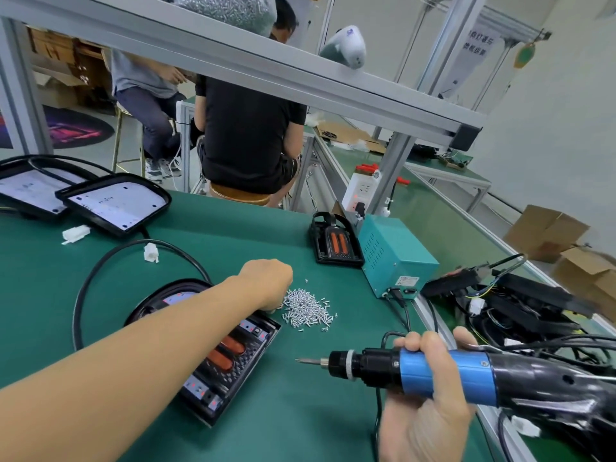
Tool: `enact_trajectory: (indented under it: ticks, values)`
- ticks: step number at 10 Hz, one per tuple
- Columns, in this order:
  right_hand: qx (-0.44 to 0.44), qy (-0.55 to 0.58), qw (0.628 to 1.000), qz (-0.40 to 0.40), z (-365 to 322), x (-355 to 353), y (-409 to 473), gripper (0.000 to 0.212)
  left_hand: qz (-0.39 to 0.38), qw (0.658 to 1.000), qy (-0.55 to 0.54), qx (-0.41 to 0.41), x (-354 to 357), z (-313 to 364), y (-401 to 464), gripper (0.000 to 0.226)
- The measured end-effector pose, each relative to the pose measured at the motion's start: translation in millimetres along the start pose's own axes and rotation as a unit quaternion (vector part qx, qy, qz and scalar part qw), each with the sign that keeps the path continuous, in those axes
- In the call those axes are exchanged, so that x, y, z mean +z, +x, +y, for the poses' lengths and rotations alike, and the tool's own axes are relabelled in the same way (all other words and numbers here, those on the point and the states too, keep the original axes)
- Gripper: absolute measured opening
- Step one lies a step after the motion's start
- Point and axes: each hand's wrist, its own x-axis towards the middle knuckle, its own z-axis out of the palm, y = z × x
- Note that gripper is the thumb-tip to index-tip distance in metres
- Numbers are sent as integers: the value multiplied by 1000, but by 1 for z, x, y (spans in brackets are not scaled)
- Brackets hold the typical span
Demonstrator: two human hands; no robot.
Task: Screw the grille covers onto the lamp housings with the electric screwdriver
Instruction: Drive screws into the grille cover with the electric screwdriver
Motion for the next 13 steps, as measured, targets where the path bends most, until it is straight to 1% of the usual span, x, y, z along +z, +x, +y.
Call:
enact_trajectory:
  ticks: [1,2,3,4,5,6,7,8,9,10,12,13]
  values:
    - [-136,94,986,-9,13,1,-6,25,0,1000,18,-21,3,-2,2,22]
    - [-206,113,972,-7,15,-1,-10,33,-4,999,18,-31,4,-3,3,23]
    - [-214,131,968,-7,19,-3,-4,35,-7,1000,20,-20,4,-3,3,27]
    - [-219,128,967,-4,17,-3,-2,33,-6,1000,-6,6,2,-5,-1,18]
    - [-230,130,964,-16,12,1,-4,33,17,997,-66,40,-10,-10,-12,15]
    - [-231,139,963,-30,8,5,-6,32,72,984,-135,89,-20,-20,-35,8]
    - [-223,158,960,-53,6,12,-8,36,106,953,-265,103,-16,-31,-72,13]
    - [-215,172,959,-72,7,26,-12,35,115,915,-377,87,1,-43,-110,15]
    - [-195,182,959,-99,11,41,-20,34,139,886,-437,70,16,-53,-136,16]
    - [-171,187,960,-121,19,55,-28,34,168,871,-460,52,25,-64,-156,20]
    - [-134,180,960,-165,36,80,-46,32,219,854,-470,28,30,-79,-184,20]
    - [-123,171,962,-175,43,87,-52,33,221,851,-477,16,31,-85,-191,16]
